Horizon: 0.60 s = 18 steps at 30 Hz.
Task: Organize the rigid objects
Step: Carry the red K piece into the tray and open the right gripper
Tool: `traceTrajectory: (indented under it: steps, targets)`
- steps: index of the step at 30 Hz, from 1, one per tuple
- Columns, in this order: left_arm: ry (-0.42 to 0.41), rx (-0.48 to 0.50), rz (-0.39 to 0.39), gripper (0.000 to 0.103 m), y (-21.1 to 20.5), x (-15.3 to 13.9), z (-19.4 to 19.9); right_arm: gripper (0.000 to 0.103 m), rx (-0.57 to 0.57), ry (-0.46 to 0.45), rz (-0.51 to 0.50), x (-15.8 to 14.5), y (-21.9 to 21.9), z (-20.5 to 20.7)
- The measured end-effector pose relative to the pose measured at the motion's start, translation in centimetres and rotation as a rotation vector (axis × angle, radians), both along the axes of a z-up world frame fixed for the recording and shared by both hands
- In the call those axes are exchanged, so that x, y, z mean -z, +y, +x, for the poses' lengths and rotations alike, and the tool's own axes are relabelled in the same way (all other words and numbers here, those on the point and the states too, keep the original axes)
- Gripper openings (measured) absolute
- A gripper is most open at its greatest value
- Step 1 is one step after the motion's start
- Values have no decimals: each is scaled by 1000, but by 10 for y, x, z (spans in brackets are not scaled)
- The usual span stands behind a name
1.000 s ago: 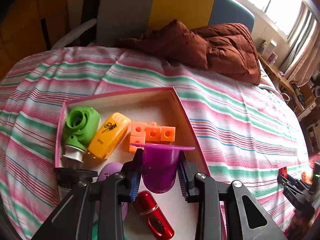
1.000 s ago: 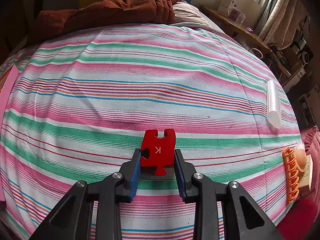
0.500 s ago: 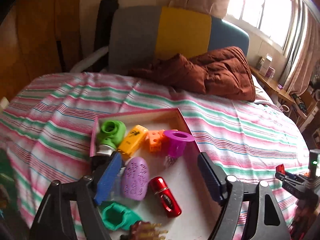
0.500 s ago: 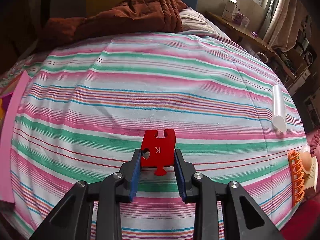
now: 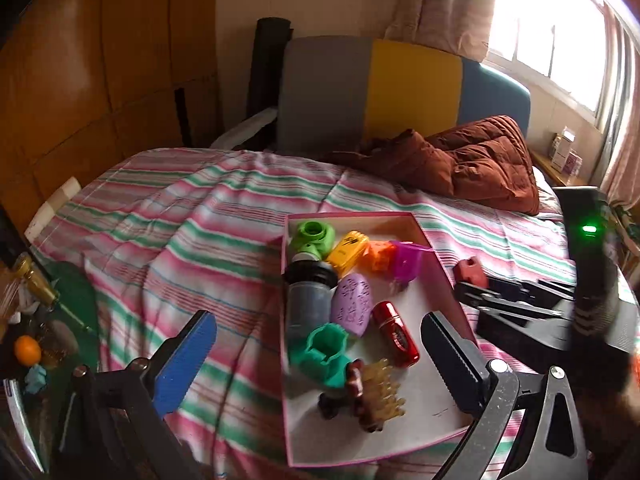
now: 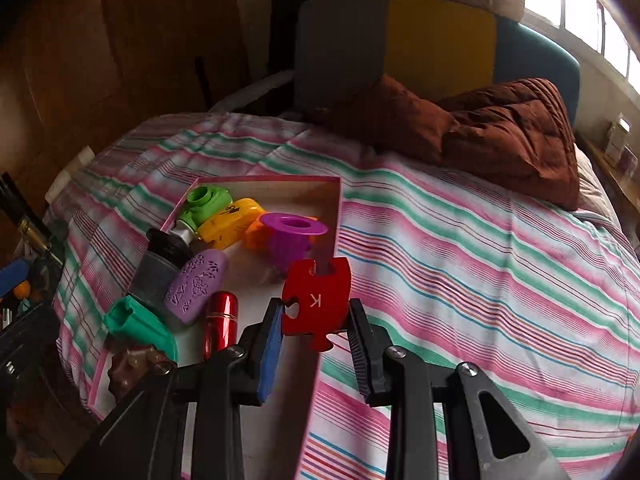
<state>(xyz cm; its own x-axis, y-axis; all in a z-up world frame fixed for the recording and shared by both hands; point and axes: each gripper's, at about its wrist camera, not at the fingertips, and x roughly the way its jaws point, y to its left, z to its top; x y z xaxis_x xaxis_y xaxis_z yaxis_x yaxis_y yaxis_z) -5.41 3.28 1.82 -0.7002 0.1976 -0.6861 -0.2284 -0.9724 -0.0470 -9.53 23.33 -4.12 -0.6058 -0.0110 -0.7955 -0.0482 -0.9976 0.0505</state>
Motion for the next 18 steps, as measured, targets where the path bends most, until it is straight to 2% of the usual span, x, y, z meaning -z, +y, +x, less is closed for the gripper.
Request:
traceTrajectory:
  steps: [3, 6, 8, 9, 18]
  targets:
    - [-12, -24, 7, 103, -11, 0, 2, 31, -17, -46, 52, 17, -16, -19]
    - [-14, -44, 18, 103, -19, 1, 5, 31, -32, -76, 57, 26, -22, -24]
    - [-25, -61, 16, 103, -23, 3, 5, 37, -35, -81, 62, 28, -25, -23]
    - [-27, -66, 23, 103, -25, 4, 6, 41, -35, -77, 64, 28, -26, -21]
    - [-12, -116, 0, 103, -32, 12, 21, 42, 28, 7, 48, 10, -34, 24]
